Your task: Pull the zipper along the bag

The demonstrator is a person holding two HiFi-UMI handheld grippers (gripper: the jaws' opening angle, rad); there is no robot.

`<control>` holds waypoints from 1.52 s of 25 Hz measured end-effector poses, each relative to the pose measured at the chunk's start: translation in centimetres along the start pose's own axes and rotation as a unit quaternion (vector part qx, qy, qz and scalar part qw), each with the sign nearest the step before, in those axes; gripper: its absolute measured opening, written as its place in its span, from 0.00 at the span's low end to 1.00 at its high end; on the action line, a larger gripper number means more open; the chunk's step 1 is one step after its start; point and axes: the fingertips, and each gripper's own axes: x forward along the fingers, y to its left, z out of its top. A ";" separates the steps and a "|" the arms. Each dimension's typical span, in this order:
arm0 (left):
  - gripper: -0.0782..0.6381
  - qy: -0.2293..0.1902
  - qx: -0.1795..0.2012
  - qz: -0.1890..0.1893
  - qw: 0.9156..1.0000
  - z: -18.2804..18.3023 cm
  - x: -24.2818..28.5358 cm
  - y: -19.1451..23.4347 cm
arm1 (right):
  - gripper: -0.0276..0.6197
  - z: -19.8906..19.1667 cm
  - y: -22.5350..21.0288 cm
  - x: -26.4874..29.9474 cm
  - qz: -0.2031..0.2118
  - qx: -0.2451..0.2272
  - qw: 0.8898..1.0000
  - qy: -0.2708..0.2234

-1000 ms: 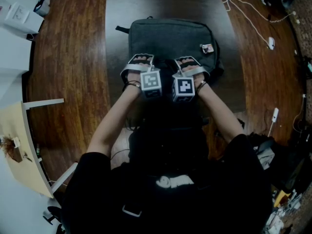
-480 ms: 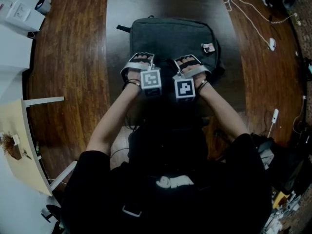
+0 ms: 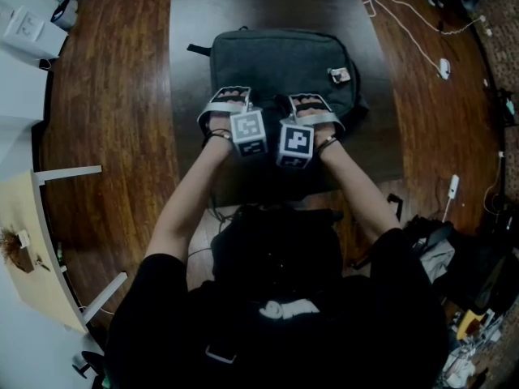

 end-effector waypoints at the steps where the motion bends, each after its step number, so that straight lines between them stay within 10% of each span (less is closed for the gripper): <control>1: 0.10 0.000 -0.001 0.001 1.000 0.0 0.0 0.0 | 0.08 -0.3 -0.1 -0.1 0.000 0.012 1.000 0.003; 38: 0.10 0.063 -0.018 0.033 0.997 -1.2 -0.1 0.1 | 0.08 -4.3 -0.4 -0.5 -0.021 0.019 0.997 -0.078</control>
